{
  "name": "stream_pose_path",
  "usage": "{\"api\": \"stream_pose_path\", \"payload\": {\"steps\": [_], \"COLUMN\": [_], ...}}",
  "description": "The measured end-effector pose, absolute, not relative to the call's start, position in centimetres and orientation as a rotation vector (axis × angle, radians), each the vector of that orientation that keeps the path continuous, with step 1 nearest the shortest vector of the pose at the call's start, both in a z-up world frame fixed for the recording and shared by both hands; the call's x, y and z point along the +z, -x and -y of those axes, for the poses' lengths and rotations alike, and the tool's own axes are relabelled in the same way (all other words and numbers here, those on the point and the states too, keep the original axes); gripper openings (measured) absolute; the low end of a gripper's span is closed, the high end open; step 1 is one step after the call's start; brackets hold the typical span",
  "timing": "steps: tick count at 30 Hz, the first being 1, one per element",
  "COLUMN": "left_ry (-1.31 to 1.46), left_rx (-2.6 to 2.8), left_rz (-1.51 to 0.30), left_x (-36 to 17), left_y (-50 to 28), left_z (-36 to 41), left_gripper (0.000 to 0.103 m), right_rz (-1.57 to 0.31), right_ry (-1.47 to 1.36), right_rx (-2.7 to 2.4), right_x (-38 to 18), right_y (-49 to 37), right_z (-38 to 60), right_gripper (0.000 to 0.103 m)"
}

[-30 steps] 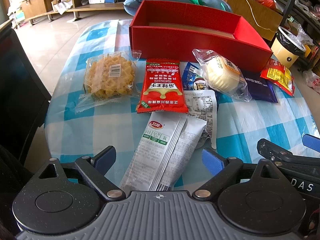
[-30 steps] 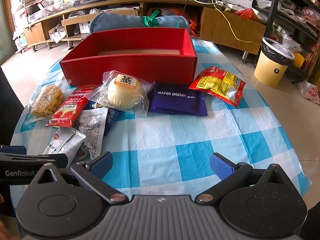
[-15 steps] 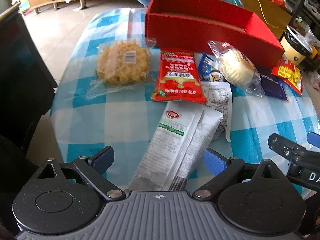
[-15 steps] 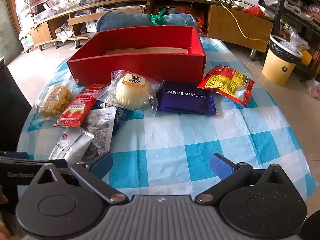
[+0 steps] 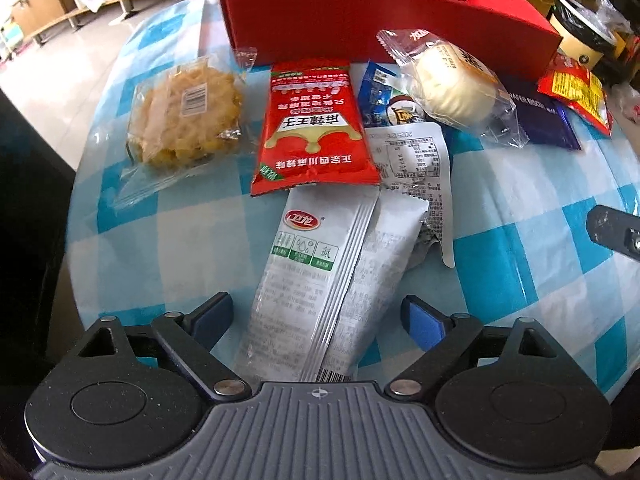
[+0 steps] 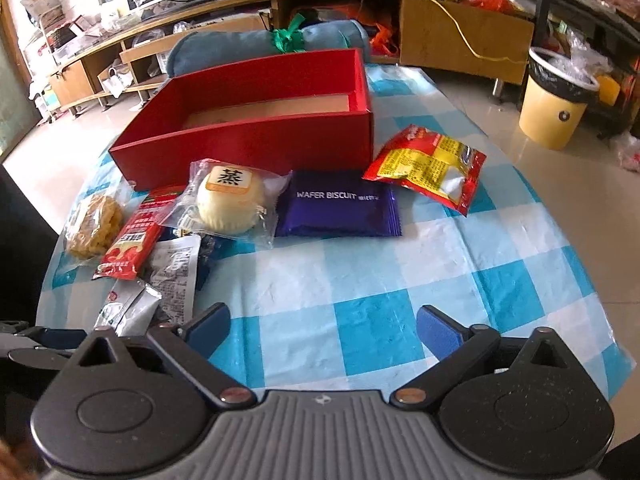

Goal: Organize snacks
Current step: 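Grasp the two white sachets with the left tool while the right tool grasps the steamed cake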

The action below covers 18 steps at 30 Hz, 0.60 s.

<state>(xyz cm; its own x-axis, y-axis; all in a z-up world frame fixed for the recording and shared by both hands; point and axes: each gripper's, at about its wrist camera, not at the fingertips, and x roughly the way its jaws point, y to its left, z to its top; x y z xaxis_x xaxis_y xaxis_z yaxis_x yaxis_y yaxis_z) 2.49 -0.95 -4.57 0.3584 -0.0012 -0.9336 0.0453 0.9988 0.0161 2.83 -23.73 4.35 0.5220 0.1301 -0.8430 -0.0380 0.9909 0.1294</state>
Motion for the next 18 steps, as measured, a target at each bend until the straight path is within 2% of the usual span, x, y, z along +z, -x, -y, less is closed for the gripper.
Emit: {"api": "stream_pose_path", "payload": {"steps": [4, 6, 7, 8, 10, 13, 18], "left_ry": [-0.051, -0.057, -0.059, -0.06, -0.063, -0.017, 0.02], "left_rx": [-0.053, -0.063, -0.068, -0.074, -0.083, -0.11, -0.117], "left_rz": [-1.213, -1.208, -1.203, -1.194, -1.172, -1.165, -1.166], "left_x": [-4.7, -4.7, -4.6, -4.4, -3.7, -3.4, -3.2], "left_y": [-2.2, -1.8, -1.5, -1.3, -1.1, -1.2, -1.5], "left_z": [0.9, 0.9, 0.9, 1.0, 1.0, 0.7, 0.3], "left_gripper": [0.094, 0.092, 0.088, 0.084, 0.066, 0.059, 0.055], "right_rz": [-1.011, -1.013, -1.02, -1.029, -1.045, -1.049, -1.023], "right_ry": [-0.086, -0.076, -0.076, -0.084, -0.1, -0.113, -0.063], "right_rx": [0.078, 0.058, 0.05, 0.051, 0.075, 0.101, 0.204], "right_x": [4.8, 5.0, 5.0, 5.0, 5.0, 5.3, 6.0], "right_y": [-3.2, -3.7, -3.9, -4.1, -4.6, -5.4, -8.0], "right_z": [25.0, 26.0, 26.5, 27.0, 27.6, 27.8, 24.9], "right_gripper": [0.086, 0.079, 0.076, 0.069, 0.062, 0.062, 0.062]}}
